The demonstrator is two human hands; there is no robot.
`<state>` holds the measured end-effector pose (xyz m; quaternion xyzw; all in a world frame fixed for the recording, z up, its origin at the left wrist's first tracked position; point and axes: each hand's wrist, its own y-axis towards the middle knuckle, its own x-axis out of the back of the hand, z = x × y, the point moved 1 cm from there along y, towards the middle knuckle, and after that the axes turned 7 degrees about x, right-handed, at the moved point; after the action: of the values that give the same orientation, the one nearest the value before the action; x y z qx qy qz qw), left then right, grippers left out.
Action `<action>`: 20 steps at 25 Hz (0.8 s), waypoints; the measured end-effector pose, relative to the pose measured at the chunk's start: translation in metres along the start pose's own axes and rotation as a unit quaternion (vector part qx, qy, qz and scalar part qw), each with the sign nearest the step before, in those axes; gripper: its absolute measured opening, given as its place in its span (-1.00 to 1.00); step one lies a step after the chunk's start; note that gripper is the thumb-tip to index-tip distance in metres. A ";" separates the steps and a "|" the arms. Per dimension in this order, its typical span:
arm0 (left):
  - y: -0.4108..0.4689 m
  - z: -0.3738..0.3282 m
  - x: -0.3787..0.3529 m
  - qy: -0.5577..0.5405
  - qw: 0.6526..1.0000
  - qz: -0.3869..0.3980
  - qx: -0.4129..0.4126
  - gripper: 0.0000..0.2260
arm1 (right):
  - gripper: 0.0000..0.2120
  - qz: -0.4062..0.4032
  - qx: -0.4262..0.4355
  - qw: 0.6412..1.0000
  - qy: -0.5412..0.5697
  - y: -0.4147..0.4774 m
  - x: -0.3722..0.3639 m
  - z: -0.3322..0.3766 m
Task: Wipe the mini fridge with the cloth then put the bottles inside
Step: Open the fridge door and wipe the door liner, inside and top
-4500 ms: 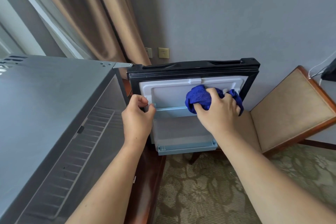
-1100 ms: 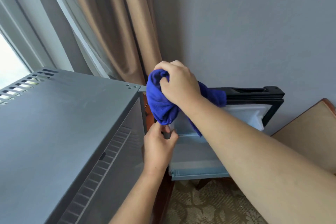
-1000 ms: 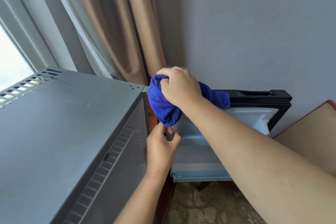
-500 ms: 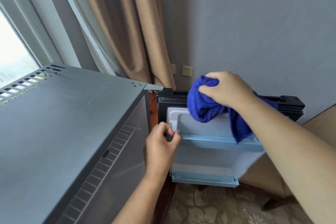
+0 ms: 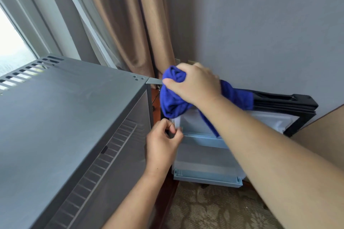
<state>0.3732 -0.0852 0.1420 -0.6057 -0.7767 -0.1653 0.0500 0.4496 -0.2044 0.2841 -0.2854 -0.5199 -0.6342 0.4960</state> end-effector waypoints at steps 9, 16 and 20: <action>-0.003 -0.005 0.002 0.025 1.000 -0.008 0.001 -0.70 | -0.56 -0.004 -0.002 0.999 0.050 -0.001 0.007 -0.001; -0.004 -0.003 0.002 0.011 1.000 -0.001 0.005 -0.69 | -0.61 -0.045 -0.060 0.997 0.013 -0.033 0.044 -0.073; -0.005 -0.002 0.007 -0.020 1.000 0.018 0.012 -0.69 | -0.62 -0.100 -0.052 0.993 -0.028 -0.042 0.032 -0.061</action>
<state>0.3668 -0.0806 0.1450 -0.6220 -0.7686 -0.1427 0.0442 0.4088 -0.2738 0.2784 -0.2747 -0.5257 -0.6985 0.4002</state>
